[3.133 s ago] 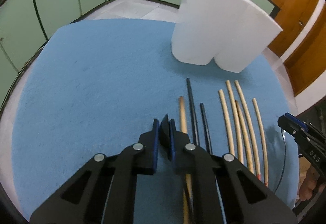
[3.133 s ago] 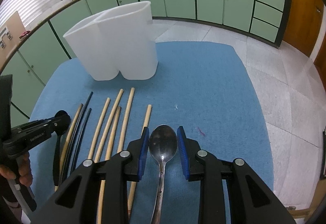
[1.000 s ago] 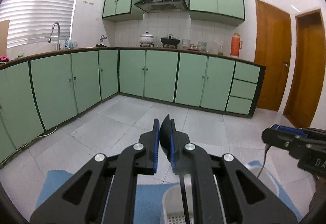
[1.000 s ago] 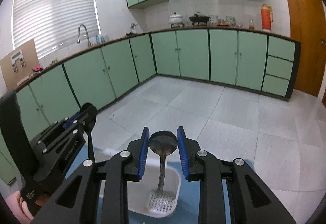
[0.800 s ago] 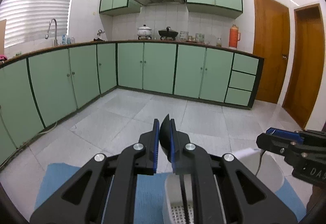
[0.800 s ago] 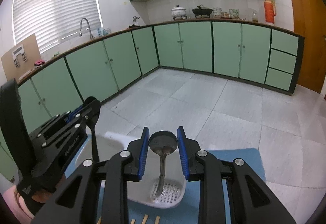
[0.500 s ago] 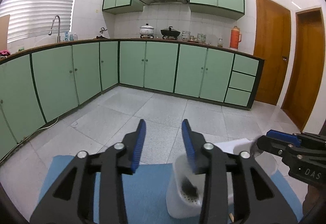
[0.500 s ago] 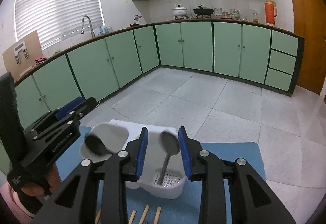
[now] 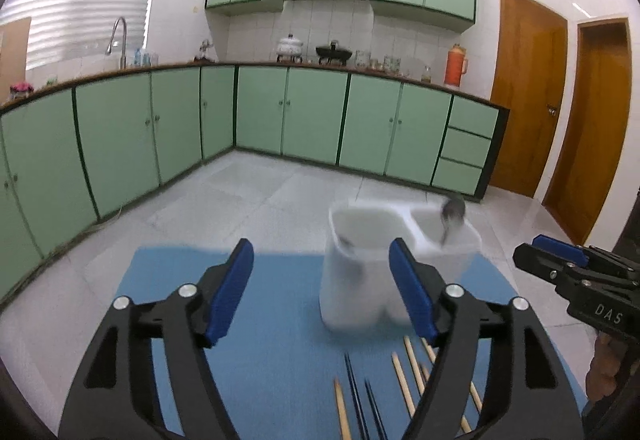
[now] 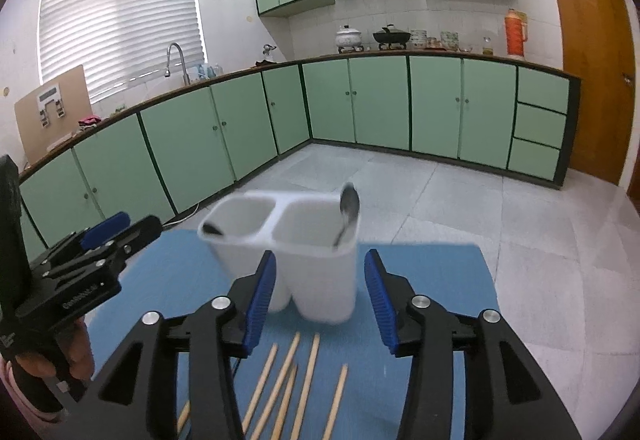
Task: Organize utensils
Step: 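Move both tools back over the chopsticks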
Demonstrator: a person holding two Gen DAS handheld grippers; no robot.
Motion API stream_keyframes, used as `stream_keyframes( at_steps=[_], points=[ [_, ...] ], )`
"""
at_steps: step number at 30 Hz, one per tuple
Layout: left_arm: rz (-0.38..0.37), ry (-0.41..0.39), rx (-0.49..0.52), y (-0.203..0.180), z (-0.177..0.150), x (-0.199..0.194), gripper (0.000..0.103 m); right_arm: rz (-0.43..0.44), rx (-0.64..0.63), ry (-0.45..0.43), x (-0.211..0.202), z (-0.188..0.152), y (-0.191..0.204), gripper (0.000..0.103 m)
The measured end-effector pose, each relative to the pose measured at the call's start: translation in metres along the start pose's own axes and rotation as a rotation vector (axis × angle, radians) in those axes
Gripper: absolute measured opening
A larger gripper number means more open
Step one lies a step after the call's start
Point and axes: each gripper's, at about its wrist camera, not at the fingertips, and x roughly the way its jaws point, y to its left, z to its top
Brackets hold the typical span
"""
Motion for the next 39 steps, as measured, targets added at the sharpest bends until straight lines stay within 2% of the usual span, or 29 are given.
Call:
stream_keyframes(
  at_steps=[2,7,15,22,26,33,35,37,39],
  points=[
    [0.002,0.033,-0.002,0.001,-0.014,-0.012,0.075,0.002,0.010,0.008,-0.011,-0.012,0.000,0.049],
    [0.012,0.121,-0.009,0.003,-0.046,-0.037,0.086,-0.018,0.043,0.041,-0.038,-0.046,0.001,0.066],
    [0.018,0.237,0.028,0.003,-0.090,-0.073,0.090,-0.047,0.037,0.130,-0.073,-0.104,0.010,0.088],
    [0.015,0.337,-0.008,0.004,-0.125,-0.099,0.091,-0.061,0.064,0.209,-0.096,-0.148,0.015,0.089],
    [0.021,0.370,0.004,-0.003,-0.139,-0.108,0.091,-0.071,0.075,0.247,-0.105,-0.173,0.018,0.081],
    [0.026,0.419,0.020,-0.010,-0.164,-0.113,0.090,-0.104,0.051,0.281,-0.109,-0.197,0.024,0.055],
    [0.027,0.428,0.026,-0.011,-0.169,-0.113,0.085,-0.101,0.054,0.287,-0.109,-0.201,0.024,0.049],
    [0.025,0.440,0.030,-0.014,-0.174,-0.111,0.081,-0.097,0.054,0.288,-0.107,-0.204,0.024,0.038],
    [0.024,0.447,0.033,-0.017,-0.178,-0.110,0.081,-0.099,0.047,0.292,-0.106,-0.207,0.025,0.036]
  ],
)
